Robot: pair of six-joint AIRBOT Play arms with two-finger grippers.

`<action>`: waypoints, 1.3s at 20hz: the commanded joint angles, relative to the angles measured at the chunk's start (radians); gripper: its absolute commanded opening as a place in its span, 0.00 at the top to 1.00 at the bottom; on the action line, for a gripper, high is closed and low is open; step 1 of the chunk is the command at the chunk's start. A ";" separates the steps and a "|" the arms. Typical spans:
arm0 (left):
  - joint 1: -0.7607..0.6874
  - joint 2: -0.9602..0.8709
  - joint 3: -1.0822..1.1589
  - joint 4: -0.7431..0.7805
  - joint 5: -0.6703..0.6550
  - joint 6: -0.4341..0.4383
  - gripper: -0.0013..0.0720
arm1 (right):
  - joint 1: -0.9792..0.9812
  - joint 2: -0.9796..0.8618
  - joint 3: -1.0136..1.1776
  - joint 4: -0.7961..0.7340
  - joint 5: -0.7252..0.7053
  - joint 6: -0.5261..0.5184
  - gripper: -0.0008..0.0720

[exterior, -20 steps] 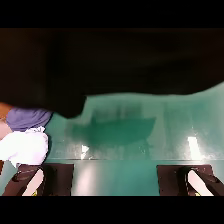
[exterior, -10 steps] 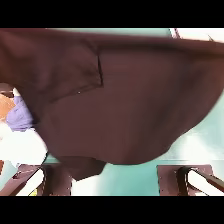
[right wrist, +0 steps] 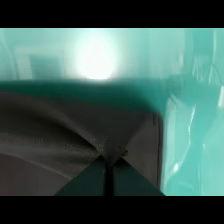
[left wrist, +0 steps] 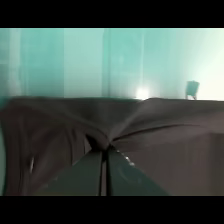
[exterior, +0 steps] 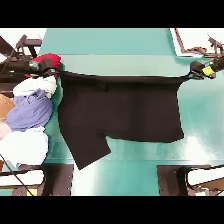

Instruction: Fold the shirts.

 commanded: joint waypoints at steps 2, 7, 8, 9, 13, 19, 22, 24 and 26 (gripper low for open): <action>-0.065 -0.093 0.080 0.064 0.086 0.027 0.95 | 0.006 -0.100 0.138 0.034 -0.017 -0.020 0.96; -0.062 -0.093 0.032 0.280 -0.126 -0.008 0.95 | 0.006 0.002 -0.060 -0.010 -0.022 -0.053 0.96; -0.062 -0.093 0.002 0.278 -0.123 -0.007 0.95 | 0.005 0.025 -0.125 -0.010 -0.041 -0.053 0.96; -0.062 -0.093 -0.031 0.277 -0.114 -0.007 0.95 | 0.005 0.041 -0.180 -0.010 -0.061 -0.053 0.96; -0.061 -0.093 -0.100 0.270 -0.092 -0.010 0.90 | 0.005 0.061 -0.334 0.012 -0.089 -0.044 0.91; -0.061 0.018 -0.120 0.362 -0.195 -0.047 0.26 | -0.034 0.140 -0.381 0.066 -0.020 -0.055 0.41; -0.061 0.201 -0.297 0.487 -0.234 -0.124 0.26 | -0.065 0.307 -0.502 0.072 -0.021 -0.056 0.41; -0.061 0.321 -0.460 0.475 -0.261 -0.137 0.26 | -0.073 0.413 -0.587 0.072 -0.027 -0.057 0.41; -0.062 0.430 -0.616 0.435 -0.275 -0.167 0.26 | -0.073 0.495 -0.656 0.072 -0.047 -0.072 0.41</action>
